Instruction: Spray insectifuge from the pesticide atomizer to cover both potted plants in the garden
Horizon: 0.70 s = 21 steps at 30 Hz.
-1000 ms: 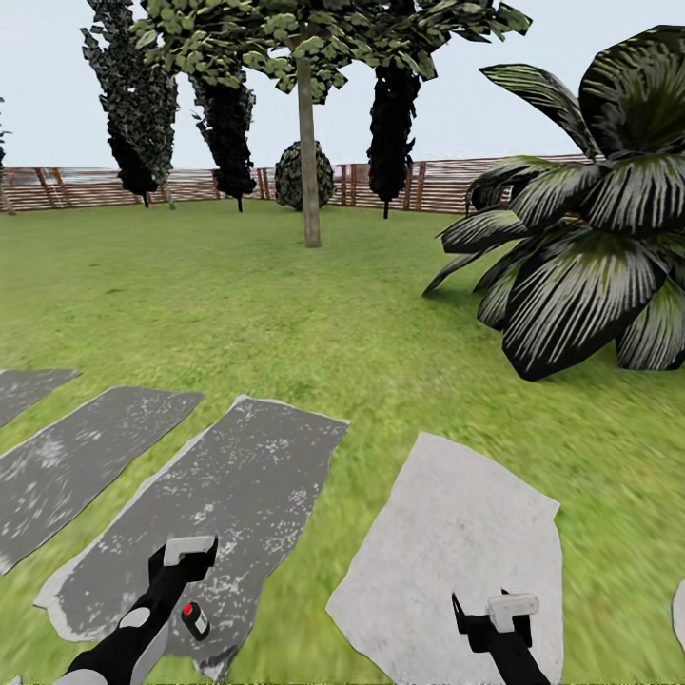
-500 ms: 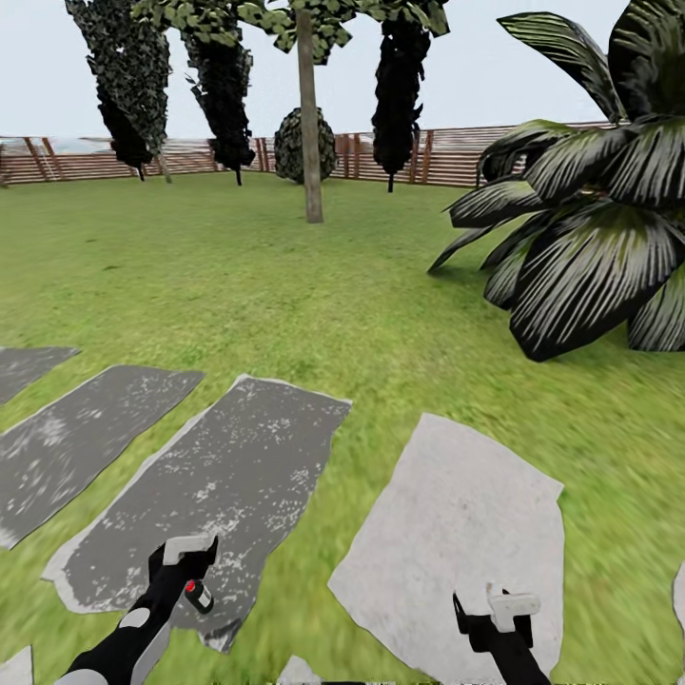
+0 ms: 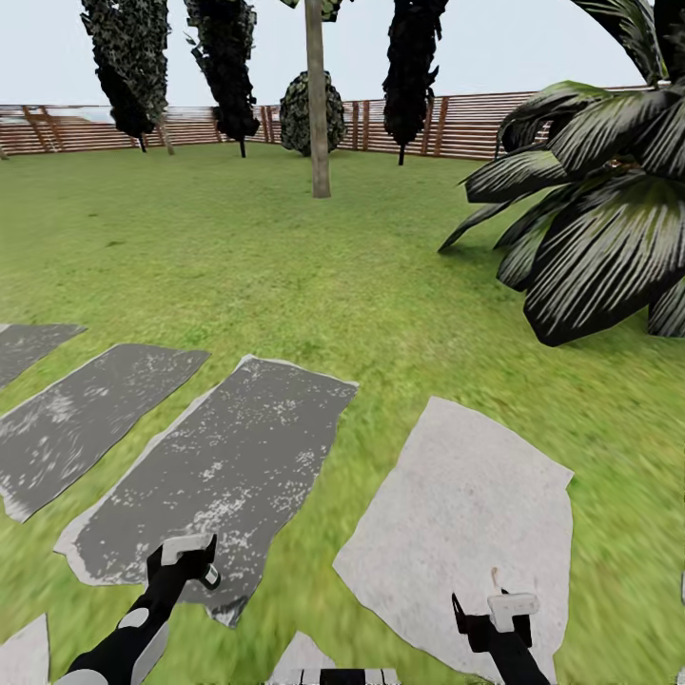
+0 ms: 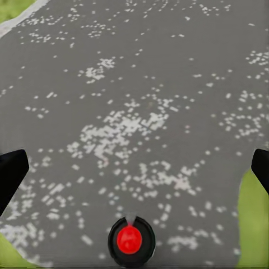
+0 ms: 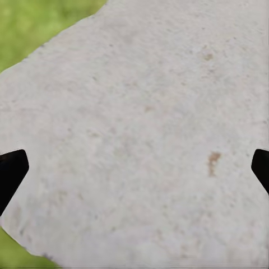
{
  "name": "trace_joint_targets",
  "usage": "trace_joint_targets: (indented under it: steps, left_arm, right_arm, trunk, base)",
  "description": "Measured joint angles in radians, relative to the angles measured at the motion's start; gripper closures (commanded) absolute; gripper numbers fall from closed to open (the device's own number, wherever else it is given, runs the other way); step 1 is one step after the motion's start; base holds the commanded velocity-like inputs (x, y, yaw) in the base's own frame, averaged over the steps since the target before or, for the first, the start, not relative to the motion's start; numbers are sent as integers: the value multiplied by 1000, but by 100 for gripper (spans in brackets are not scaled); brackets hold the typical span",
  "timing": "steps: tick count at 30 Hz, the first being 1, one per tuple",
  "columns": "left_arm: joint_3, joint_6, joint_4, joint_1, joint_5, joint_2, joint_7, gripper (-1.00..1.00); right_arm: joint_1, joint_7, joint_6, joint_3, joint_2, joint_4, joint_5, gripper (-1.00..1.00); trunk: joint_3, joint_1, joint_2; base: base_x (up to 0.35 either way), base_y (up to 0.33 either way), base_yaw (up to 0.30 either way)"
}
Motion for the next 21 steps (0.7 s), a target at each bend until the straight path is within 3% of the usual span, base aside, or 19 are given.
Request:
trace_joint_targets:
  steps: [21]
  left_arm:
    - [1,-6,5,0,2,0,0,-100]
  right_arm:
    - [0,-1,2,-5,0,1,0,-100]
  trunk:
    - [-110,9,-5]
  base:
    - [0,0,0]
